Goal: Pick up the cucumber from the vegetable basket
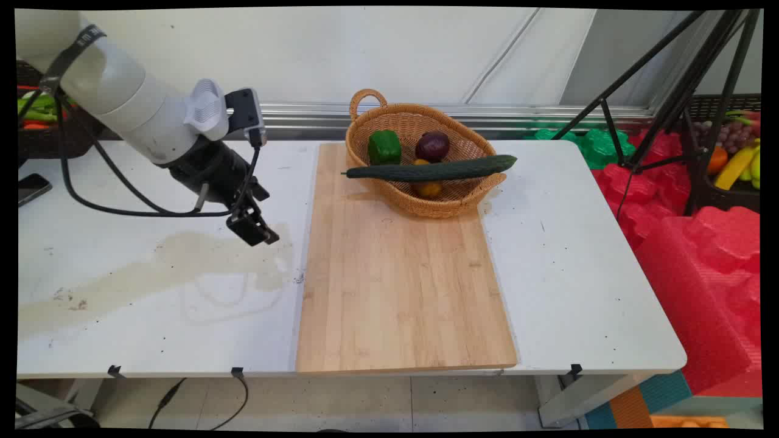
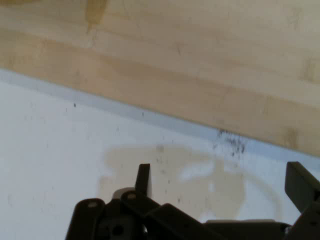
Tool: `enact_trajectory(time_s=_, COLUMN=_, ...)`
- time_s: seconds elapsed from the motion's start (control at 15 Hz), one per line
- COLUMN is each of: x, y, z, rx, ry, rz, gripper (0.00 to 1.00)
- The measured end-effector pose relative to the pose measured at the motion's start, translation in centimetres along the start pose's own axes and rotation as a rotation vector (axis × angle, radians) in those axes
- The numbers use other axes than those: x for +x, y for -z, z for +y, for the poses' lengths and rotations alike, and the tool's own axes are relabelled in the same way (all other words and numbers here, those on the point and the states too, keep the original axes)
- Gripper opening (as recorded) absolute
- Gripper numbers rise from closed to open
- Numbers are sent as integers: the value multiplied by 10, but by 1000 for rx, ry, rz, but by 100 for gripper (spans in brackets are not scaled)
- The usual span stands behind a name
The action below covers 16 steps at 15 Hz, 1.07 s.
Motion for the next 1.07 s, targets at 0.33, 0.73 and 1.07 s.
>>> enact_trajectory(time_s=0.33, x=38, y=1, z=-2, rx=4, ry=-16, rz=92, gripper=100)
enact_trajectory(time_s=0.73, x=112, y=-2, z=-5, rx=26, ry=-42, rz=220, gripper=100)
enact_trajectory(time_s=1.07, x=170, y=-27, z=-8, rx=48, ry=-60, rz=265, gripper=100)
